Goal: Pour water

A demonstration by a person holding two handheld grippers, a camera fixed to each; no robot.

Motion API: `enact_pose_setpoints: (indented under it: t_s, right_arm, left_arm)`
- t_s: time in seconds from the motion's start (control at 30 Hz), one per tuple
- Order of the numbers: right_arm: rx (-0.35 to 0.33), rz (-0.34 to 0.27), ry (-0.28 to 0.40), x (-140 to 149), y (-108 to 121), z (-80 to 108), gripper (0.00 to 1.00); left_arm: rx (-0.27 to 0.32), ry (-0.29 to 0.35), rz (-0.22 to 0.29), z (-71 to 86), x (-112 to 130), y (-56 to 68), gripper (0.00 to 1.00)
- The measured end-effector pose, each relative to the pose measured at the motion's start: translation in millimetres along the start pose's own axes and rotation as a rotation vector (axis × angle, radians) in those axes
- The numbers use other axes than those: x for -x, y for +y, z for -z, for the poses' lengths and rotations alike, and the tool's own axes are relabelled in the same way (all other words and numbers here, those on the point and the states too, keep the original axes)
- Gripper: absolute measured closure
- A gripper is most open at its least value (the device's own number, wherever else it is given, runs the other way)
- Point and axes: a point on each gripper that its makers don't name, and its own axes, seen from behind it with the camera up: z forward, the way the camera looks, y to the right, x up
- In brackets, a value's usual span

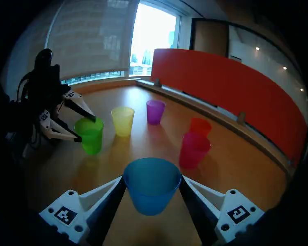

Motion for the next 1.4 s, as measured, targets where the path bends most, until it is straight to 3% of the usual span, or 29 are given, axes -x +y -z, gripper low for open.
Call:
enact_pose_setpoints:
  t_s: [0.8, 1.4]
  right_arm:
    - [-0.027, -0.017, -0.057, 27, -4, -5.5, 0.08]
    - [-0.014, -0.011, -0.077, 41, -3, 10.0, 0.07]
  left_arm:
    - [0.023, -0.068, 0.008, 0.0, 15, 1.3, 0.13]
    - [0.036, -0.123, 0.019, 2.9, 21, 0.9, 0.13]
